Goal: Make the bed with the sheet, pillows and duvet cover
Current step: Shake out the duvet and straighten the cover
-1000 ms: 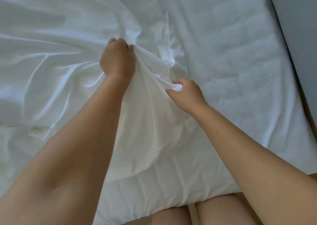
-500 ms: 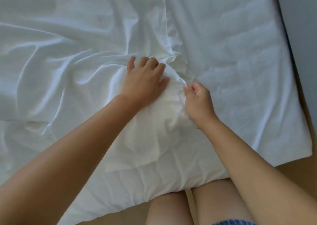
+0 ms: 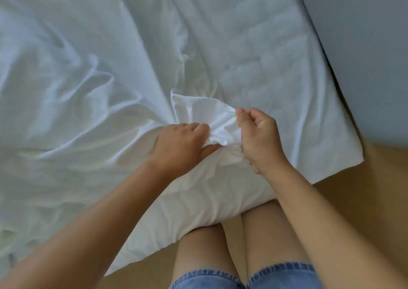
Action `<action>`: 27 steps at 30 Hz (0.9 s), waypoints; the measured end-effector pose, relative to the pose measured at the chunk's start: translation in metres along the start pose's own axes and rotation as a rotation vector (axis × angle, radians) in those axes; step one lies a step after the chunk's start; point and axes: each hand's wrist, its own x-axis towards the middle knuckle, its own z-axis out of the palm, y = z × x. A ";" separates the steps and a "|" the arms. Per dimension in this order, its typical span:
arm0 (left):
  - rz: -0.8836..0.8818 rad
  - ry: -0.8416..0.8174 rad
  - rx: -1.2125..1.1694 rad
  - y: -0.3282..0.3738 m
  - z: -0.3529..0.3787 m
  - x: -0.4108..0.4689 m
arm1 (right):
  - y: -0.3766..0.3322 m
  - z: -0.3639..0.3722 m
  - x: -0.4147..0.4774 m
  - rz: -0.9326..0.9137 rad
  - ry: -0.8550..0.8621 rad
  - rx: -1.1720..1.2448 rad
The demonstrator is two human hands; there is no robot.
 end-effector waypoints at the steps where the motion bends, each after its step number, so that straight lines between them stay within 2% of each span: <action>1: 0.048 0.092 -0.028 0.019 -0.006 0.006 | -0.004 -0.020 -0.004 -0.001 0.020 0.054; 4: 0.174 0.266 -0.063 0.100 -0.003 0.028 | -0.009 -0.106 -0.019 -0.004 0.105 0.204; 6: 0.209 0.284 -0.130 0.163 0.014 0.047 | 0.002 -0.176 -0.037 0.037 0.162 0.284; 8: 0.253 0.238 -0.177 0.216 0.047 0.060 | 0.031 -0.231 -0.054 0.062 0.270 0.180; 9: 0.271 0.181 -0.157 0.230 0.067 0.065 | 0.050 -0.246 -0.056 0.066 0.313 0.071; 11: 0.232 -0.041 -0.004 0.236 0.109 0.074 | 0.092 -0.253 -0.049 0.058 0.336 -0.132; 14: -0.034 -0.346 0.153 0.208 0.157 0.078 | 0.145 -0.229 -0.014 0.119 0.175 -0.292; 16: -0.185 -0.382 0.112 0.192 0.174 0.071 | 0.167 -0.215 0.010 0.183 0.029 -0.385; 20: -0.115 -0.322 0.135 0.189 0.176 0.067 | 0.174 -0.213 0.032 0.143 -0.136 -0.550; 23: -0.025 -0.141 0.030 0.197 0.157 0.067 | 0.169 -0.217 0.030 0.099 -0.149 -0.537; 25: -0.077 -0.014 -0.140 0.202 0.142 0.062 | 0.163 -0.217 0.024 0.090 -0.150 -0.431; 27: -0.246 0.023 -0.306 0.201 0.127 0.059 | 0.153 -0.212 0.021 0.077 -0.155 -0.315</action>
